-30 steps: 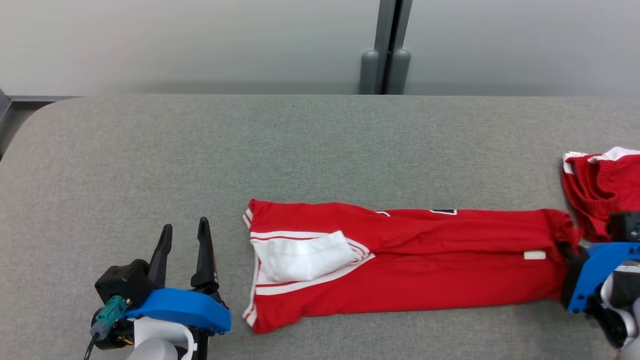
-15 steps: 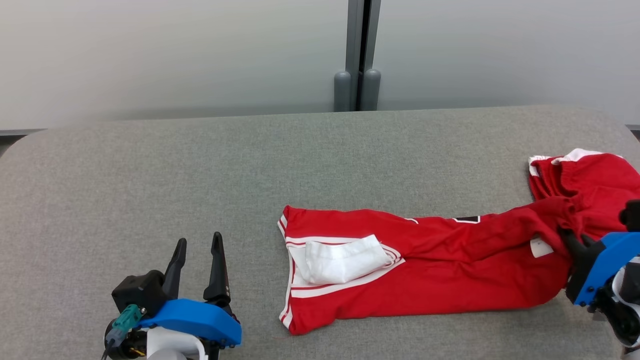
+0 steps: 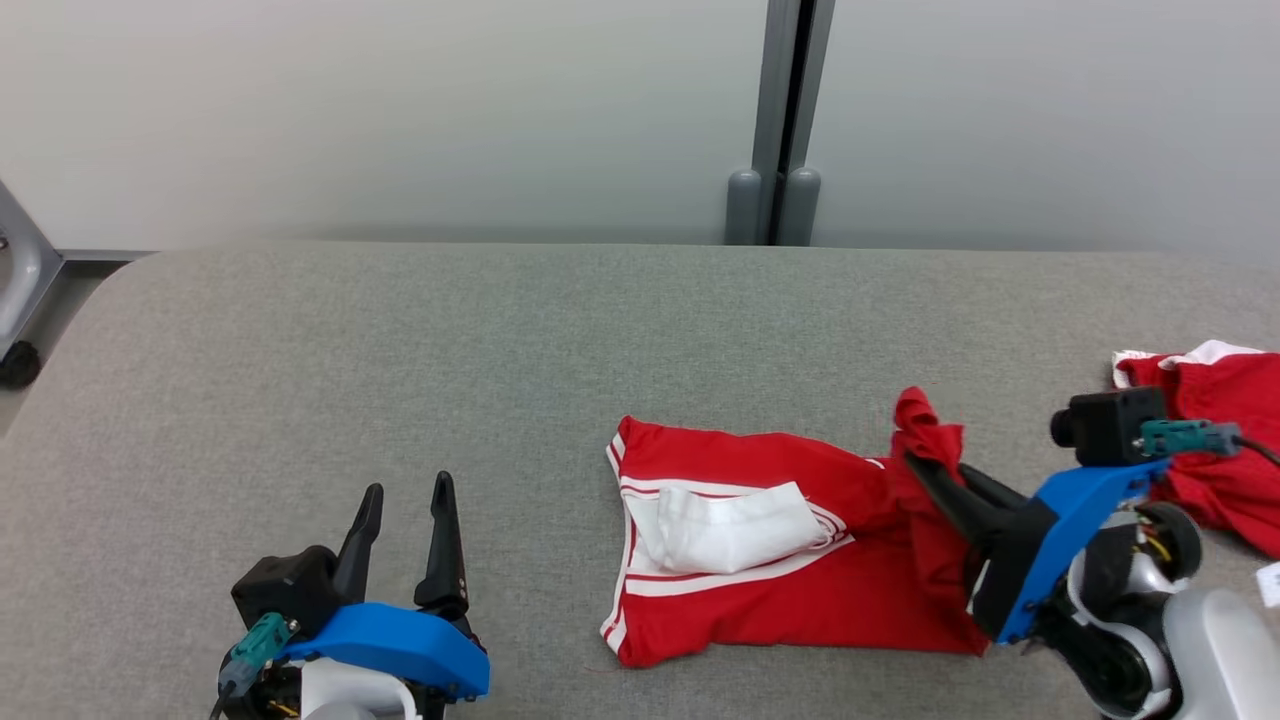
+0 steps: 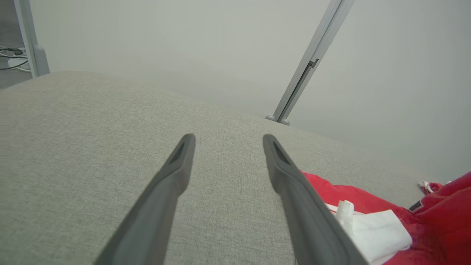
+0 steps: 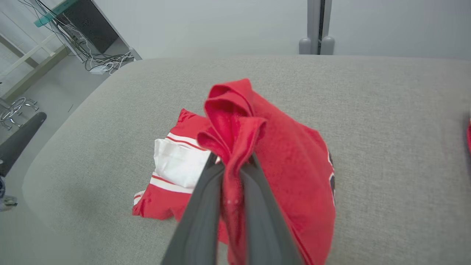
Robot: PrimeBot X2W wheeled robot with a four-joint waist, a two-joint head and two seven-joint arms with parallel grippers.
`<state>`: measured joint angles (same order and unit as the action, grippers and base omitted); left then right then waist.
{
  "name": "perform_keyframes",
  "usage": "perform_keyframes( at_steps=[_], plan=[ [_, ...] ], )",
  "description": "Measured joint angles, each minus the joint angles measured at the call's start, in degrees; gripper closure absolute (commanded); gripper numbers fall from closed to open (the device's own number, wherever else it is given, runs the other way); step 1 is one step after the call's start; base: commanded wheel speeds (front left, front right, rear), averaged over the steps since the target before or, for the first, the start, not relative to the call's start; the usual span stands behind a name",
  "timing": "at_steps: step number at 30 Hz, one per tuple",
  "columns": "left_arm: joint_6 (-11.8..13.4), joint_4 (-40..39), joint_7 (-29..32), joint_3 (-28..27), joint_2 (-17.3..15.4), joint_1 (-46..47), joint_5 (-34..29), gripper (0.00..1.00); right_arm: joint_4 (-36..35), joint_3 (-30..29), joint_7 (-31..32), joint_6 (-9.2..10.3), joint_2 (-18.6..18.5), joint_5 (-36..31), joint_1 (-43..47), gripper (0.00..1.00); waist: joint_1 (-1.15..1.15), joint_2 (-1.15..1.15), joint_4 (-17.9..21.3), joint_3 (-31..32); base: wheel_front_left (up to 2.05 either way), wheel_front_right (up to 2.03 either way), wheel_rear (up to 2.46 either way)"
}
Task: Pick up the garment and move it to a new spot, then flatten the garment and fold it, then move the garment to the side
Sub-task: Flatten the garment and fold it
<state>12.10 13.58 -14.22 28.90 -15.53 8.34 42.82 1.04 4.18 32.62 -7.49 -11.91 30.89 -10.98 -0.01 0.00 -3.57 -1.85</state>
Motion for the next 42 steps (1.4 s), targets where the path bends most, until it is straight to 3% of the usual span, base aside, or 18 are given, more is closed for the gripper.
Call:
perform_keyframes(
  at_steps=[6, 10, 21, 22, 23, 24, 29, 34, 42],
  plan=[
    [-0.19, 0.00, -0.03, -0.03, 0.35, 0.53, -0.01, 0.00, 2.72, 3.87, -1.75, 0.00, 5.24, 1.86, -2.14, 1.00, 0.00, 0.00, -2.16, -1.60, 0.00, 0.00, 0.00],
    [-0.64, 0.26, -0.10, 0.05, 1.20, 1.52, -0.08, 0.00, 8.69, 7.03, -5.00, 0.01, 8.29, 3.97, -4.93, 1.00, 0.01, 0.00, -4.21, -3.01, 0.00, 0.00, 0.00],
    [-1.91, 1.85, -0.52, 0.01, 2.90, 3.65, -0.65, 0.00, 23.61, 15.88, -14.28, 0.01, 9.01, 12.22, -11.60, 0.98, 0.01, 0.00, -7.54, -5.50, 0.00, 0.00, 0.00],
    [-2.01, 2.05, -0.53, -0.04, 3.03, 3.68, -0.70, 0.00, 25.03, 16.57, -15.19, 0.01, 9.00, 12.81, -12.42, 0.61, 0.01, 0.00, -7.64, -5.63, 0.00, 0.00, 0.00],
    [-2.05, 2.22, -0.54, -0.09, 3.13, 3.69, -0.77, 0.00, 26.29, 17.34, -16.11, 0.01, 9.02, 13.34, -13.17, 0.10, 0.01, 0.00, -7.69, -5.74, 0.00, 0.00, 0.00],
    [-2.07, 2.32, -0.58, -0.13, 3.19, 3.71, -0.91, 0.00, 27.29, 18.29, -16.75, 0.01, 9.01, 13.83, -13.89, 0.00, 0.01, 0.00, -7.74, -5.84, 0.00, 0.00, 0.00],
    [-2.40, 2.80, -0.60, -0.42, 3.56, 3.81, -1.07, 0.00, 29.66, 22.19, -20.00, 0.01, 9.09, 17.18, -16.77, 0.00, 0.01, 0.00, -7.59, -6.13, 0.00, 0.00, 0.00],
    [-2.56, 2.96, -0.68, -0.78, 3.79, 3.81, -1.34, 0.00, 29.91, 22.45, -23.40, 0.01, 9.10, 17.53, -18.58, 0.00, 0.01, 0.00, -6.90, -6.31, 0.00, 0.00, 0.00],
    [-3.30, 3.18, -0.76, -0.88, 4.55, 4.33, -2.71, 0.00, 29.22, 15.84, -31.51, 0.01, 6.16, 8.02, -20.17, 0.00, 0.01, 0.00, -4.79, -6.33, 0.00, 0.00, 0.00]
  ],
)
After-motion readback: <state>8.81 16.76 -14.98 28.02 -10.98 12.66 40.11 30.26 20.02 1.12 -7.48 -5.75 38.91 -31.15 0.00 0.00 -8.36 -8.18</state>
